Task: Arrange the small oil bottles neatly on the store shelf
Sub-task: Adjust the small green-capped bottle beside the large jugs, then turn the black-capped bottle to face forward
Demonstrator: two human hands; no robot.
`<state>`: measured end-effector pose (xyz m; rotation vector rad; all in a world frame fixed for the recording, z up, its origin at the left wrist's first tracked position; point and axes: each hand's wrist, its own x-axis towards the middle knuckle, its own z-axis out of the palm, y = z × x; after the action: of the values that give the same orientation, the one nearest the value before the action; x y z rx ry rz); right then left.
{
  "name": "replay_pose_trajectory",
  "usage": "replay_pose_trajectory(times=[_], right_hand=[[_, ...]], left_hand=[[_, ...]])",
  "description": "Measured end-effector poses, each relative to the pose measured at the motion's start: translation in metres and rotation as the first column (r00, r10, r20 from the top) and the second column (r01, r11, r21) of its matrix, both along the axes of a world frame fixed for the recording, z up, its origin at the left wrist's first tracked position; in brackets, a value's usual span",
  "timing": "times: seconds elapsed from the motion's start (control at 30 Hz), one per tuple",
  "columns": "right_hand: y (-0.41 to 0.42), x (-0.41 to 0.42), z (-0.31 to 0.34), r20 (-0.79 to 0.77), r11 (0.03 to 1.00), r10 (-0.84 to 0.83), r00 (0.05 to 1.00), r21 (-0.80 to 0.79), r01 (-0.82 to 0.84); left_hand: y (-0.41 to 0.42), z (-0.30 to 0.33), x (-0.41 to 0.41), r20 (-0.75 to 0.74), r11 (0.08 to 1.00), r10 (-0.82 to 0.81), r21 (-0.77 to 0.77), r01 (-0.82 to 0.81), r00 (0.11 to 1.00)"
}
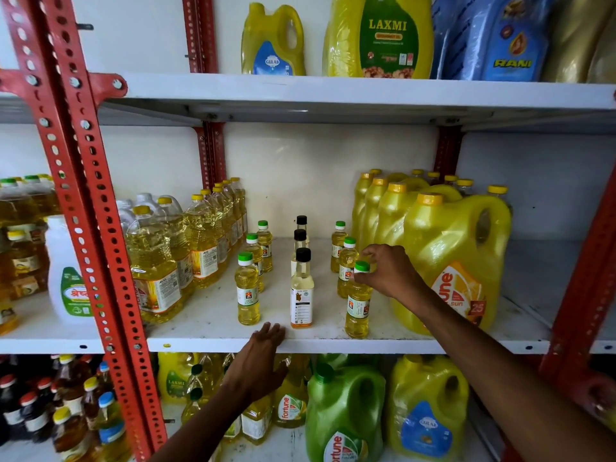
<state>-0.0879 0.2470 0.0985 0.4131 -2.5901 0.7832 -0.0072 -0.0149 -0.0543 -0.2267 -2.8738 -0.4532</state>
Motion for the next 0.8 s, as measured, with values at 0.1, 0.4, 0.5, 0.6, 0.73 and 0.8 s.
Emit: replay_pose_trajectory(times=[0.1,0.4,0.5,0.6,0.73,0.8], right_hand=[[-0.014,0.004,0.004,-0.202,0.998,0.0,0.979,0.059,0.012],[-0.098,-0.018,0.015,0.069,0.906,0.38,0.922,0.175,-0.386],[-0.104,-0.027,0.022,0.103,0.911,0.372,0.922,0.151,-0.384],[-0.105,-0.03,0.024,0.093,0.928,0.35,0.932,0.1,-0.359],[-0.109,-0.031,0.02,0.036,0.961,0.271,0.962,0.05,-0.272],[-0.112,-0.03,0.019,0.012,0.97,0.239,0.971,0.039,-0.24]], left_hand=[[-0.01,-0.003,0.004,-0.002,1.0,0.017,-0.022,-0.017,1.0],[-0.019,0.006,0.009,0.031,1.0,-0.004,0.022,0.004,1.0],[-0.019,0.008,0.008,0.04,0.999,-0.004,0.052,0.002,0.999],[-0.02,0.007,0.007,0.035,0.997,-0.004,0.074,0.002,0.999],[-0.021,0.004,0.008,0.012,0.994,-0.008,0.106,0.006,1.0],[-0.021,0.004,0.009,0.007,0.992,-0.003,0.123,0.002,1.0]])
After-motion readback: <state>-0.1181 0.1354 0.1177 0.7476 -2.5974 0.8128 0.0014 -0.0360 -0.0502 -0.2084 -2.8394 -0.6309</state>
